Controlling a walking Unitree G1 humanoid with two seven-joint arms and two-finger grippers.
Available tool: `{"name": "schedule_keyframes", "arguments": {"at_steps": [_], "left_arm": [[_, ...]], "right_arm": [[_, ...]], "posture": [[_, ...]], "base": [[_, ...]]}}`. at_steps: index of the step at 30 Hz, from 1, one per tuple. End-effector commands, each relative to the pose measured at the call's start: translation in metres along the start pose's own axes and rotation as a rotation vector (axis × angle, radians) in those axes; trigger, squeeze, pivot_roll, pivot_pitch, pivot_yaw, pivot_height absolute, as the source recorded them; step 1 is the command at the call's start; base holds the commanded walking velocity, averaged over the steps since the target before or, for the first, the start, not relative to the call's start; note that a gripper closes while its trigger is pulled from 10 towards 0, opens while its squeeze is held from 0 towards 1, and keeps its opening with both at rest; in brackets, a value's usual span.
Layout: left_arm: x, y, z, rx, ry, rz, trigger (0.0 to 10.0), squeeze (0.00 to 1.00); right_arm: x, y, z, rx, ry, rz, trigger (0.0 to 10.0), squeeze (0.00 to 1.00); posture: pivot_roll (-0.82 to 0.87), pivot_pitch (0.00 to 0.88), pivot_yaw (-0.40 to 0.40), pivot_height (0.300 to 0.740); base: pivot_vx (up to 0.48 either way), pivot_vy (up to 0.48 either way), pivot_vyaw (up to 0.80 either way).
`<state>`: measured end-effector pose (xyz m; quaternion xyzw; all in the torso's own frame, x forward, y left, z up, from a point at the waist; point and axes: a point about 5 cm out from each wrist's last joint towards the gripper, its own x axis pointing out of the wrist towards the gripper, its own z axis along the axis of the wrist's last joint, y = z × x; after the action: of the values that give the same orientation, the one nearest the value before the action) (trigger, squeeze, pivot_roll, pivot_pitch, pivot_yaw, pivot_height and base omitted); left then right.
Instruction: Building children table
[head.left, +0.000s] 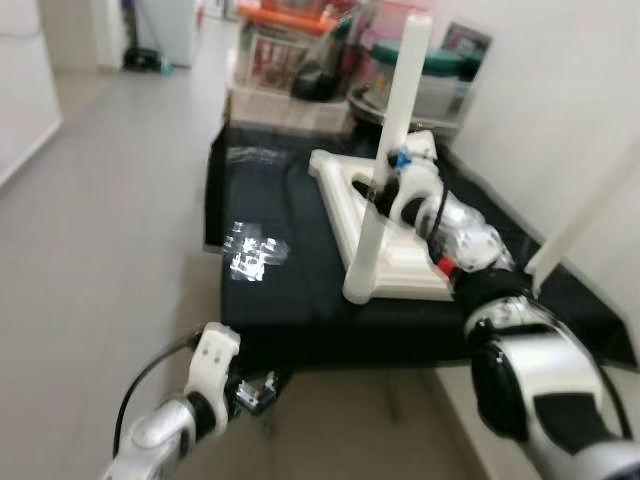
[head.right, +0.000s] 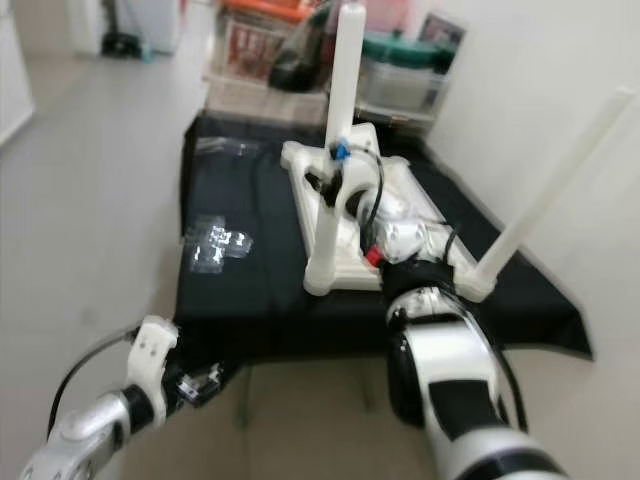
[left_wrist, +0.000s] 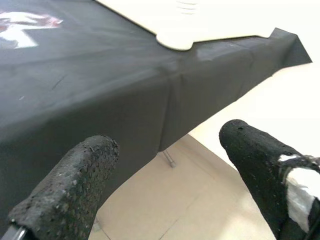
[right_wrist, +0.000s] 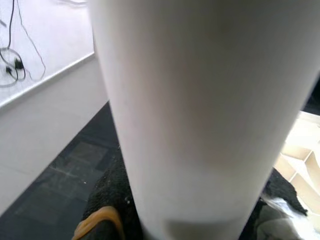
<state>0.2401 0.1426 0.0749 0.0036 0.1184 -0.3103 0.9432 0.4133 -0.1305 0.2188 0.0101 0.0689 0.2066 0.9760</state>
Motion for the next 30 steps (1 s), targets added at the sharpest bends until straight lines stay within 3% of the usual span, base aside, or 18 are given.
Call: {"name": "schedule_keyframes", "arguments": {"at_steps": [1,11,19,30], "left_arm": [[0.0,-0.003,0.001,-0.003,-0.004,-0.011,10.0,0.0],[-0.002,-0.002,0.002,-0.003,-0.007,0.008,10.0,0.0],[0.0,0.015,0.022,-0.038,-0.135,0.12,10.0,0.0],[0.0,0.015,0.026,-0.041,-0.154,0.126,10.0,0.0]], "right_arm": [[-0.004,-0.001,-0.049,0.164,0.16,0.013,0.0,0.0],[-0.013,-0.016,-0.068,0.245,0.191,-0.053,0.0,0.0],[-0.012,-0.012,-0.073,0.249,0.197,-0.044,0.0,0.0],[-0.009,-0.007,-0.071,0.223,0.191,-0.009,0.0,0.0]], "posture": [[0.06,0.0,-0.185,0.74],[0.06,0.0,-0.178,0.74],[0.06,0.0,-0.175,0.74],[0.06,0.0,-0.17,0.74]], "base": [[0.0,0.0,0.0],[0.0,0.0,0.0],[0.0,0.0,0.0],[0.0,0.0,0.0]]}}
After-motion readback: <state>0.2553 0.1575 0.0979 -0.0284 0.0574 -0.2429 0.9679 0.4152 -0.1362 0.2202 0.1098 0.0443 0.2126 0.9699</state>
